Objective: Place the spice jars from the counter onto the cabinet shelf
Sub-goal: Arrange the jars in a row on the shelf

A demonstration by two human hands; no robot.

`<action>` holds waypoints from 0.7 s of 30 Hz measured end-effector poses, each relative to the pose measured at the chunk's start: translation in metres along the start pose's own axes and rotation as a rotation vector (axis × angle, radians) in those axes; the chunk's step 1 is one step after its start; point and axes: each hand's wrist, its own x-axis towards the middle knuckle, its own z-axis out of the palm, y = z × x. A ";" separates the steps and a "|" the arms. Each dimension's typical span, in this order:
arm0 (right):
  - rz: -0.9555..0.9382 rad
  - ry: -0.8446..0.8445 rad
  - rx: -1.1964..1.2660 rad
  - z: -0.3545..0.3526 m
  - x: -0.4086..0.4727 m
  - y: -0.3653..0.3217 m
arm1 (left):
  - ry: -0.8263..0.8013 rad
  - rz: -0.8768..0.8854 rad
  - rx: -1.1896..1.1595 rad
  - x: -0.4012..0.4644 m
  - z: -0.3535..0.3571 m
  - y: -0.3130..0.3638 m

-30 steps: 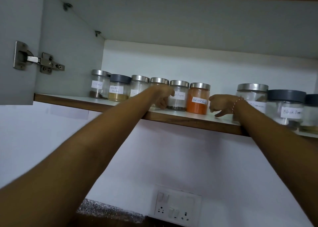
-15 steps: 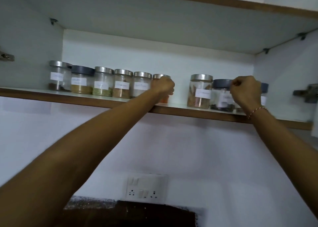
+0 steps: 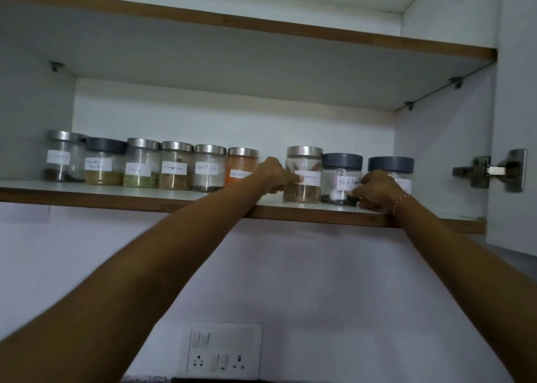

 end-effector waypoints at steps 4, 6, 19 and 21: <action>0.027 -0.070 0.019 0.004 0.010 -0.007 | 0.013 -0.051 0.014 0.011 -0.002 -0.003; 0.049 -0.155 0.057 0.006 0.016 -0.010 | 0.022 -0.091 0.024 0.017 -0.005 -0.005; 0.054 -0.376 -0.007 0.033 0.071 -0.018 | -0.053 -0.177 -0.044 0.049 -0.027 -0.016; 0.046 -0.373 -0.072 0.038 0.076 -0.019 | -0.094 -0.219 -0.061 0.048 -0.028 -0.015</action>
